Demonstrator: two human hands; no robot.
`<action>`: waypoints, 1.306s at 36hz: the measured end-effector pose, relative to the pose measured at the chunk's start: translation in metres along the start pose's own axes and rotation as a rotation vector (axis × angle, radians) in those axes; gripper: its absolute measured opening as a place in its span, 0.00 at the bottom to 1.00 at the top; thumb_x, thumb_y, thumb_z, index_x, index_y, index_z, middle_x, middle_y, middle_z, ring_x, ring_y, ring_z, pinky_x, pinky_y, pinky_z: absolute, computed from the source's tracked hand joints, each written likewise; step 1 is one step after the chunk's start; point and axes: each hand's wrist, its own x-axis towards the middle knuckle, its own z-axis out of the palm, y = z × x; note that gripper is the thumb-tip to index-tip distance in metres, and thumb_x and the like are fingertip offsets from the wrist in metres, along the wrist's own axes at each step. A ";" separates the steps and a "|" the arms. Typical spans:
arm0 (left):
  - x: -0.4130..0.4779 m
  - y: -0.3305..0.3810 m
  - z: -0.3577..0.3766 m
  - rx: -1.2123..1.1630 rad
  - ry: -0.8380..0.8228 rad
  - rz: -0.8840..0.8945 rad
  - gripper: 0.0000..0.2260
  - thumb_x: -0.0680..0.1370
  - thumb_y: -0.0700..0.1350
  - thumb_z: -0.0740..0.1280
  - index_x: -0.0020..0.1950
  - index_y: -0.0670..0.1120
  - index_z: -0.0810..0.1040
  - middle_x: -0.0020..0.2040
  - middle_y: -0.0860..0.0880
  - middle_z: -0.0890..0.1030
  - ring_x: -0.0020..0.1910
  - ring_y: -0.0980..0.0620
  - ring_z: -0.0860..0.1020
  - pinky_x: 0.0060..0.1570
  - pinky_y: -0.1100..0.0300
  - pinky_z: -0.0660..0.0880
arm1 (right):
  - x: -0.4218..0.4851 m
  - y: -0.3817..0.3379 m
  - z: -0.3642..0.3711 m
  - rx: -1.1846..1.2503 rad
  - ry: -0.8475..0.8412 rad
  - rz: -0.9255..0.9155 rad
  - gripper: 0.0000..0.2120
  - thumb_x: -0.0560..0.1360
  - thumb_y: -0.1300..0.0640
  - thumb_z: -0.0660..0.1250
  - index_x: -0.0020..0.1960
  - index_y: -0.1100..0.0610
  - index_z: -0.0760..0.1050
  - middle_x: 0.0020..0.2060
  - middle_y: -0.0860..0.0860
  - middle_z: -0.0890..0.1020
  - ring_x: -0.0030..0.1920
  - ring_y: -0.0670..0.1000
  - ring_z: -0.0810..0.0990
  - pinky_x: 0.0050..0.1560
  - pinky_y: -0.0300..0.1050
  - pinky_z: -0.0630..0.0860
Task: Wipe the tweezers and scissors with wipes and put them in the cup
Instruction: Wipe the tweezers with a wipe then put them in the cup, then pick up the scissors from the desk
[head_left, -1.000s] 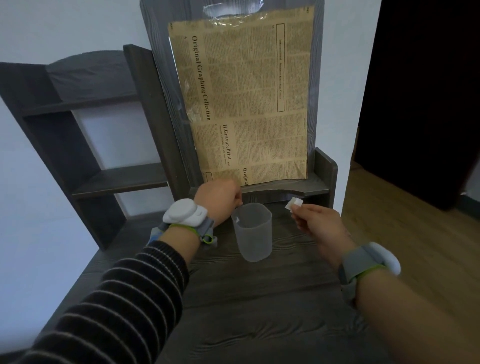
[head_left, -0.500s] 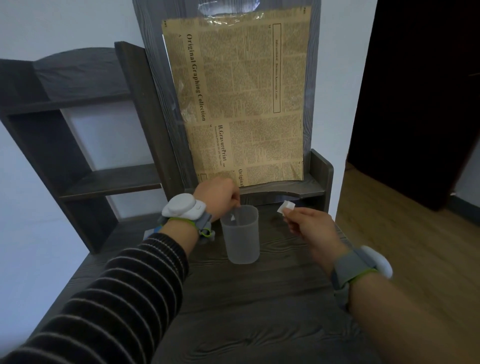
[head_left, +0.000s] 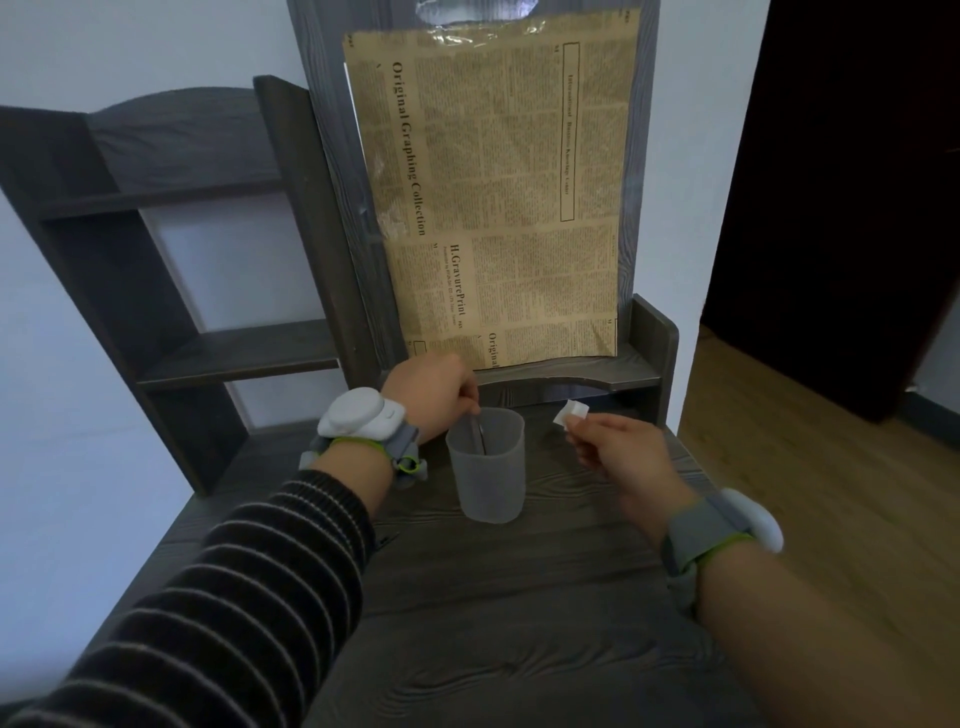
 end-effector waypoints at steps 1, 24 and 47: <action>0.000 0.000 0.000 -0.001 0.001 -0.001 0.07 0.75 0.49 0.67 0.49 0.50 0.83 0.49 0.51 0.83 0.48 0.51 0.79 0.44 0.59 0.74 | -0.001 0.000 0.000 -0.001 -0.002 0.001 0.04 0.73 0.64 0.67 0.47 0.63 0.77 0.35 0.53 0.78 0.35 0.46 0.74 0.40 0.38 0.73; -0.065 -0.034 -0.015 -0.114 0.113 -0.159 0.08 0.75 0.48 0.67 0.51 0.48 0.83 0.51 0.48 0.81 0.51 0.49 0.78 0.44 0.60 0.69 | -0.040 -0.024 0.025 -0.006 -0.075 -0.096 0.09 0.73 0.62 0.68 0.51 0.65 0.79 0.36 0.54 0.79 0.37 0.48 0.73 0.39 0.40 0.72; -0.165 -0.079 0.061 -0.135 -0.019 -0.496 0.13 0.74 0.53 0.67 0.51 0.45 0.80 0.52 0.44 0.81 0.53 0.45 0.78 0.52 0.53 0.75 | -0.080 0.023 0.091 -0.076 -0.270 -0.017 0.04 0.75 0.63 0.65 0.42 0.60 0.77 0.34 0.53 0.78 0.31 0.46 0.70 0.32 0.39 0.69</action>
